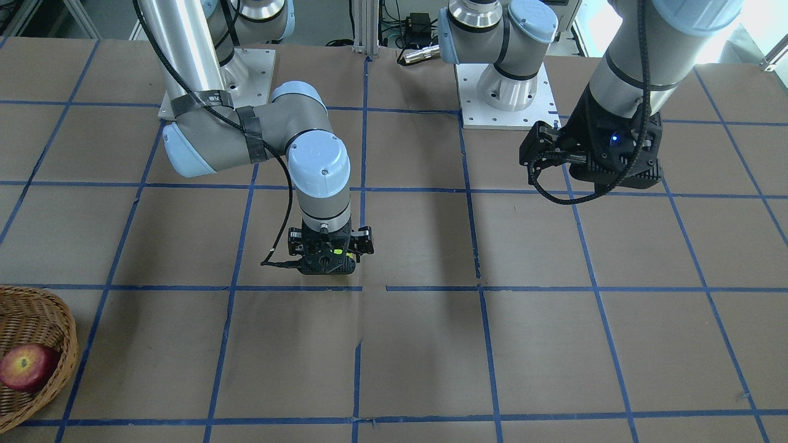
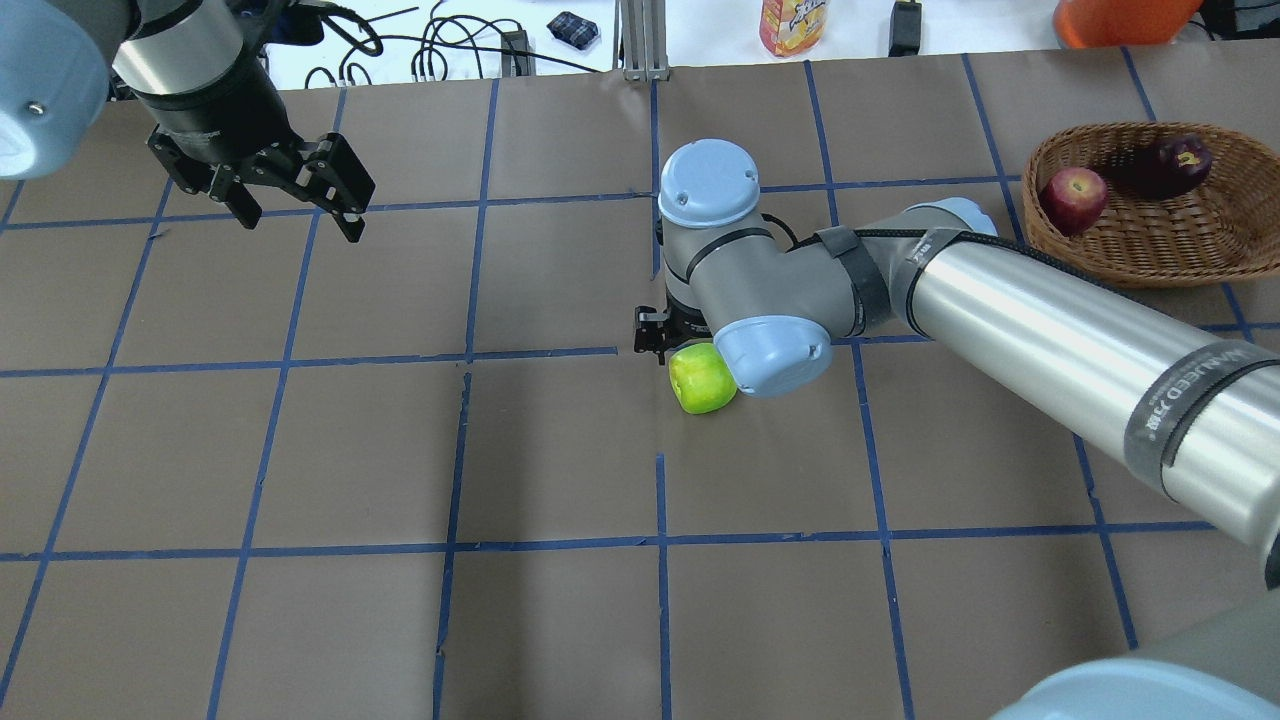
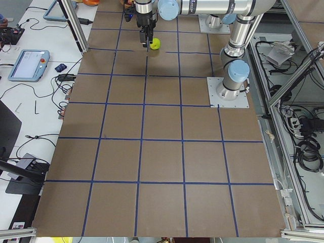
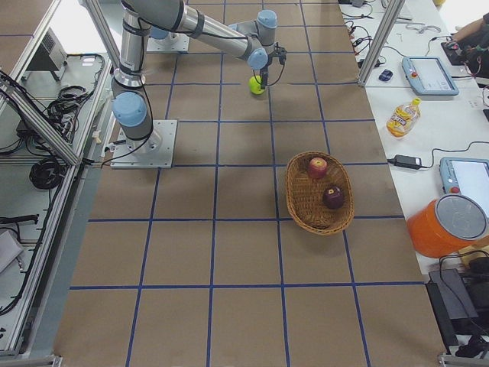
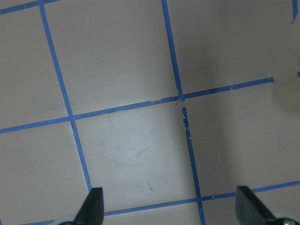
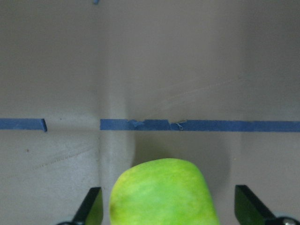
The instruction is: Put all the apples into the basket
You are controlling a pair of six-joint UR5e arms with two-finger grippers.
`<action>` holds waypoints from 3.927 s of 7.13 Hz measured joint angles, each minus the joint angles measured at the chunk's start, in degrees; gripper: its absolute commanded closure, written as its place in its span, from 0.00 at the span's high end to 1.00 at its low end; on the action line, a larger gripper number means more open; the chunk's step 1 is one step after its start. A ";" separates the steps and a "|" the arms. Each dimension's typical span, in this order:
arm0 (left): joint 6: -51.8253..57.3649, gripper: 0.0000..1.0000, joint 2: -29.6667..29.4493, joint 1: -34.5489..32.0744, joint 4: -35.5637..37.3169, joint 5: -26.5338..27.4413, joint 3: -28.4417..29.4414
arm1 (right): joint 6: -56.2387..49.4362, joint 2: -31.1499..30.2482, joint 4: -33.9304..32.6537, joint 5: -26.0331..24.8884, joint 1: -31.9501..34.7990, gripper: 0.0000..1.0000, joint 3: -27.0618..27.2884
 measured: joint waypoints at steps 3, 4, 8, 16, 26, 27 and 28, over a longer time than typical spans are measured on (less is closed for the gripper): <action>-0.41 1.00 -0.24 -0.32 0.39 0.30 -0.17 | -0.27 0.11 -0.72 0.82 0.05 0.45 1.47; -0.49 1.00 -0.56 -0.37 0.47 0.33 -0.15 | -0.50 0.12 -0.80 0.26 0.05 0.21 1.81; -0.54 1.00 -0.88 -0.42 0.60 0.35 0.09 | -6.23 -3.00 2.46 -0.74 -7.28 0.17 -2.75; -0.65 1.00 0.95 -0.75 0.01 -0.16 0.14 | -59.65 4.23 3.42 0.21 -48.30 0.95 -18.27; -4.41 1.00 0.53 -0.86 -0.17 -1.13 0.01 | -45.17 -15.63 35.66 1.47 -33.51 1.00 -18.88; -4.41 1.00 0.66 -0.86 -0.18 -1.10 0.02 | -34.95 -18.46 38.31 1.50 -27.65 1.00 -18.88; -4.41 1.00 0.65 -0.87 -0.16 -1.09 0.04 | -26.04 -20.25 39.39 1.50 -21.11 1.00 -18.73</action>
